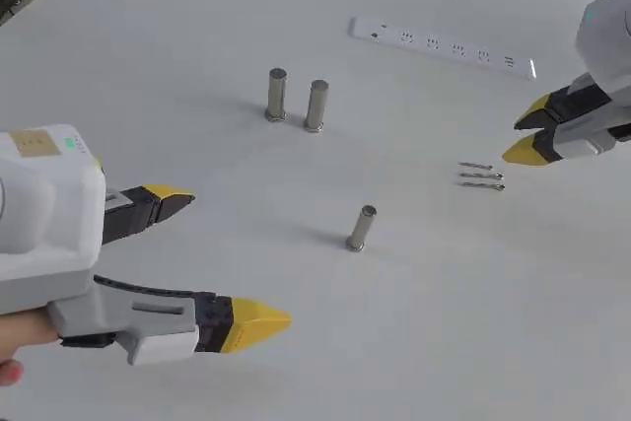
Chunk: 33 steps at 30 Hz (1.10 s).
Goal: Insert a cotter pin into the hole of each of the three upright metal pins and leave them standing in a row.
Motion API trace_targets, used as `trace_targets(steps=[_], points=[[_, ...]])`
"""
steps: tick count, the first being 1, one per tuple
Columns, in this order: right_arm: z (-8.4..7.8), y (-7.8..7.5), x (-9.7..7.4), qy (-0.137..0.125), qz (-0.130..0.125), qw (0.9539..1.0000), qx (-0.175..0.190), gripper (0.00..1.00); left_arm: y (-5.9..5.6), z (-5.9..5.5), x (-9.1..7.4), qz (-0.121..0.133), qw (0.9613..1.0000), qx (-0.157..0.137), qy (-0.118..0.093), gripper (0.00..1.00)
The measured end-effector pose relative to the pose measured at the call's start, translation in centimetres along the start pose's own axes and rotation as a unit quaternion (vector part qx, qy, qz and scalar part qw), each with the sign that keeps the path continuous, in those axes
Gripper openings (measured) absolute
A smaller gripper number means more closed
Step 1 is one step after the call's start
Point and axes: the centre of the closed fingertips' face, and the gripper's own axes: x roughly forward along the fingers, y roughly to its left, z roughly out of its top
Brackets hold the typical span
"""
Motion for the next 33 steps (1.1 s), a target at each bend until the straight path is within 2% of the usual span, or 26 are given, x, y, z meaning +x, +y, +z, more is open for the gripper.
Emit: trace_targets(steps=[5,10,17,26,30,33], points=[[-0.5,-0.2,1.2,0.021,-0.001,0.9996,-0.018,0.18,0.3,0.1,-0.3,0.006,0.9999,-0.007,-0.004,0.9],[-1.3,-0.1,2.5,0.033,0.013,0.9992,-0.016,0.16,0.4,-0.5,-0.3,0.011,0.9999,-0.002,0.008,0.9],[-1.6,-0.8,3.8,0.031,0.017,0.9994,0.002,0.07,0.2,-0.8,0.0,0.012,0.9998,-0.006,0.013,0.9],[-2.2,0.0,4.8,0.061,0.027,0.9974,-0.026,0.07,0.4,-1.6,0.1,0.018,0.9994,-0.018,0.022,0.89],[-2.2,0.1,4.9,0.057,0.029,0.9978,-0.017,0.06,0.6,-1.7,0.2,0.021,0.9993,-0.022,0.023,0.88],[-2.5,-0.2,5.2,0.064,0.028,0.9973,-0.023,0.05,0.7,-2.1,0.2,0.02,0.999,-0.025,0.031,0.87]])
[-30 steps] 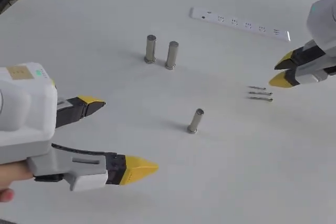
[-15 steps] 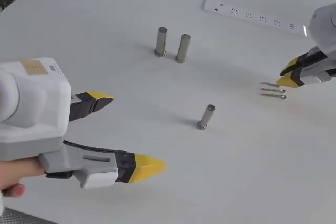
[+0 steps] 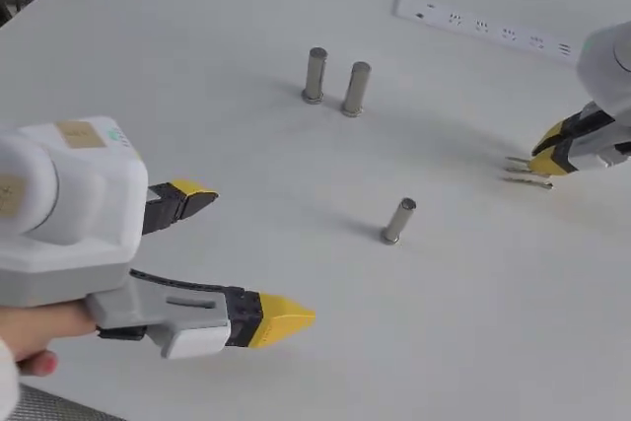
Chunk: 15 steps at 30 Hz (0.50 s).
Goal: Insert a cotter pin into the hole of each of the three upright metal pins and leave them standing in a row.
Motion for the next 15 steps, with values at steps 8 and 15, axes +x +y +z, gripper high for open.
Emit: trace_targets(steps=[8,15], points=[[-0.08,0.32,0.02,-0.001,0.008,1.0,-0.004,0.01,0.26,0.08,-0.08,0.001,1.0,0.005,0.001,0.86],[0.12,0.77,0.06,0.01,0.025,0.9996,-0.003,0.0,0.28,-0.47,0.1,0.0,1.0,0.0,0.008,0.85]])
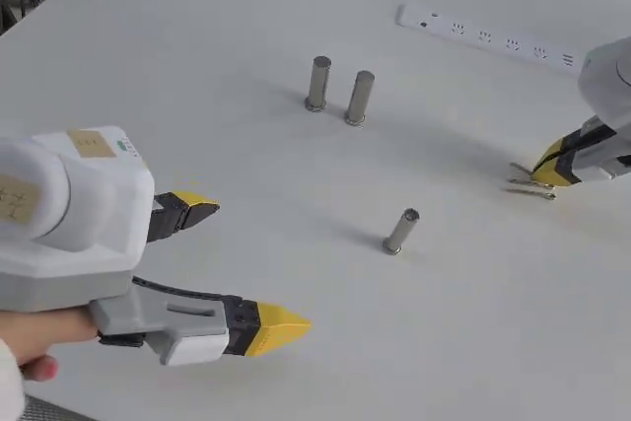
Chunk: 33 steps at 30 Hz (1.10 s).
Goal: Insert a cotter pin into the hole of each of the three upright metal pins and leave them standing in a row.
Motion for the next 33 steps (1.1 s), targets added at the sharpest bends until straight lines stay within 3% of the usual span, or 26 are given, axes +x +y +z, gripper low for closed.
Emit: trace_targets(steps=[6,7,8,12,15,18,21,23,33], points=[[-0.3,-0.1,0.0,0.025,-0.005,0.9996,0.011,0.0,-0.1,-0.1,0.0,0.001,1.0,-0.002,-0.001,0.85],[-0.4,-0.2,0.0,0.035,0.001,0.9992,-0.022,0.0,-0.1,-0.1,0.0,0.0,1.0,-0.001,0.001,0.85],[-0.5,-0.3,0.0,0.036,0.003,0.999,-0.026,0.0,-0.1,-0.1,0.0,0.0,1.0,-0.001,0.001,0.85],[-0.4,-0.5,0.0,0.035,0.009,0.9993,0.007,0.0,-0.2,-0.1,-0.4,-0.002,1.0,-0.006,-0.004,0.84],[-0.5,-0.4,0.0,0.024,0.014,0.9996,-0.009,0.0,0.1,0.1,-0.6,0.006,0.9998,-0.013,-0.01,0.85],[-0.3,-0.4,0.0,0.025,0.013,0.9996,-0.002,0.0,0.0,0.4,-0.6,0.005,0.9997,-0.017,-0.015,0.85],[-0.5,-0.7,-0.1,0.044,0.003,0.9984,-0.036,0.0,-0.1,0.5,-0.6,0.006,0.9998,-0.014,-0.014,0.85],[-0.5,-0.7,-0.4,0.049,-0.001,0.998,-0.041,0.0,-0.3,0.6,-0.6,0.005,0.9998,-0.012,-0.015,0.85],[0.5,-1.1,-3.8,0.025,-0.044,0.9971,-0.057,0.0,-1.5,1.4,-0.6,-0.002,0.9997,-0.004,-0.023,0.83]])
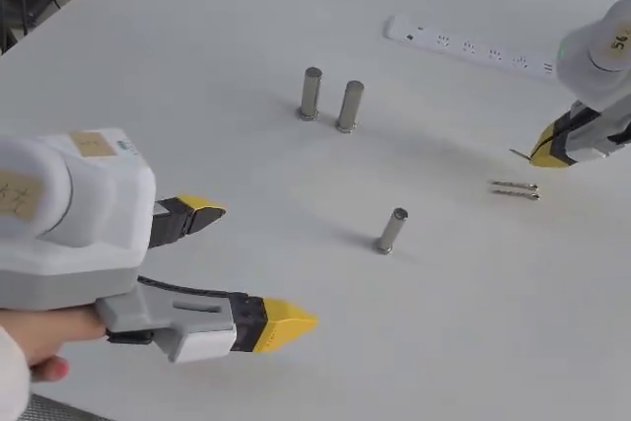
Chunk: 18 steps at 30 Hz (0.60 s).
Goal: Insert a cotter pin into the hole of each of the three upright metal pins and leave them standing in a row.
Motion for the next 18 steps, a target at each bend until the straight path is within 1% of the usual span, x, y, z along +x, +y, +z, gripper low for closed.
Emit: trace_targets(steps=[4,9,11,13,15,16,18], points=[[0.3,-0.2,-1.9,-0.017,-0.024,0.9996,0.0,0.0,-0.3,0.5,-0.2,-0.002,1.0,0.0,-0.007,0.83],[1.0,0.3,-4.0,-0.04,-0.042,0.9983,-0.005,0.0,-0.7,1.1,-0.5,-0.005,0.9999,0.005,-0.014,0.82],[1.2,0.1,-4.4,-0.048,-0.048,0.9976,-0.008,0.0,-0.9,1.4,-0.5,-0.007,0.9998,0.006,-0.017,0.81],[1.5,0.7,-5.1,-0.054,-0.053,0.997,-0.014,0.0,-1.1,1.7,-0.6,-0.01,0.9997,0.008,-0.02,0.8],[1.8,1.4,-5.7,-0.061,-0.054,0.9966,-0.011,0.0,-1.3,1.9,-0.6,-0.011,0.9997,0.008,-0.02,0.79],[2.3,1.8,-6.1,-0.074,-0.058,0.9956,-0.011,0.0,-1.3,1.9,-0.7,-0.012,0.9997,0.011,-0.021,0.78],[2.7,2.5,-6.6,-0.084,-0.063,0.9944,-0.009,0.0,-1.4,2.1,-0.7,-0.013,0.9996,0.012,-0.023,0.78]])
